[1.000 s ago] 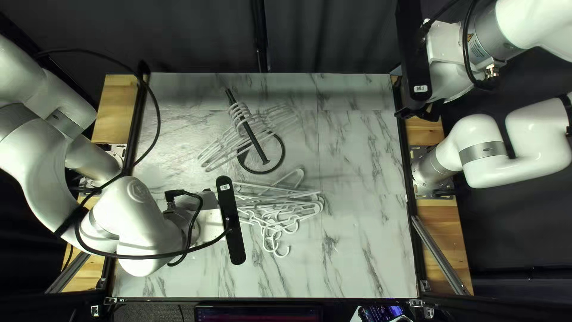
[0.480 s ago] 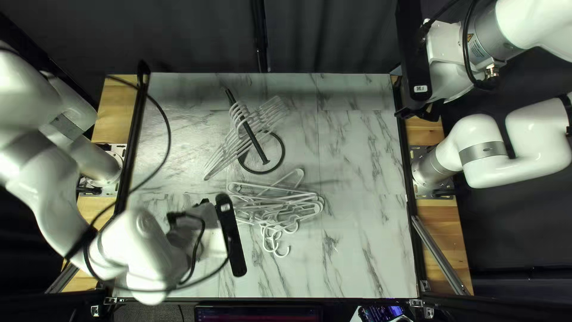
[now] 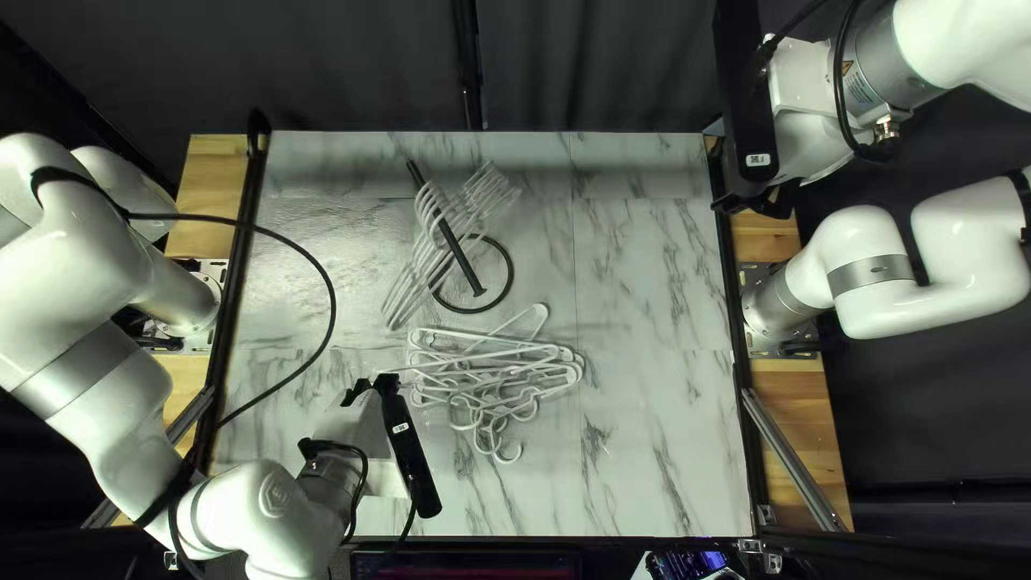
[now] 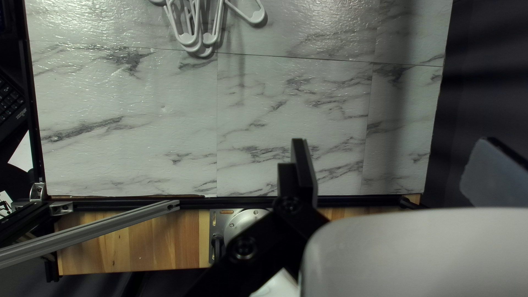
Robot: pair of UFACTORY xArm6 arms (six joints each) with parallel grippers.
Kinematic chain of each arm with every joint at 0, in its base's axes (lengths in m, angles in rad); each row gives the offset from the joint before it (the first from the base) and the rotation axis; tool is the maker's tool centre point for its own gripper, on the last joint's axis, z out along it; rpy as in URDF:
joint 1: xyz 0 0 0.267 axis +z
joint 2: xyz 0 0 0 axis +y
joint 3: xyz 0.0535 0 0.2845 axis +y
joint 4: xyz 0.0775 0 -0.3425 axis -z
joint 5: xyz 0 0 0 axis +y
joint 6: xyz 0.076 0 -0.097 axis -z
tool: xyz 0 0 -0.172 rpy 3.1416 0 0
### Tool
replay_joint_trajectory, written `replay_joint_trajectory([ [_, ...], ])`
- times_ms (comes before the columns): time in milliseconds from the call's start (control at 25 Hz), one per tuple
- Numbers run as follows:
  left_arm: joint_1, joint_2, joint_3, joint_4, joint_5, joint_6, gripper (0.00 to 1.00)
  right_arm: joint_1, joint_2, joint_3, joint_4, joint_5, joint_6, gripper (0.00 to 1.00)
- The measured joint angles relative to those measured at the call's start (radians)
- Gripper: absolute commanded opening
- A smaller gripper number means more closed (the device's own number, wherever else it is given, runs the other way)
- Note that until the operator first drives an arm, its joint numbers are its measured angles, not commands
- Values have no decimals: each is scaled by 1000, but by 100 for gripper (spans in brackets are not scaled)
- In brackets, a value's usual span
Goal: Remove hangers from rack and place onto table
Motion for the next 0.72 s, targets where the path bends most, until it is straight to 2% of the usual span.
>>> replay_joint_trajectory([
  [200, 15, 25, -5, -16, -21, 3, 0, 0, 0, 0, 0, 0, 0, 100],
  [480, -2, 127, -78, 19, 59, 15, 0, 0, 0, 0, 0, 0, 0, 100],
  [720, -13, 181, -56, 75, 63, -2, 0, 0, 0, 0, 0, 0, 0, 100],
])
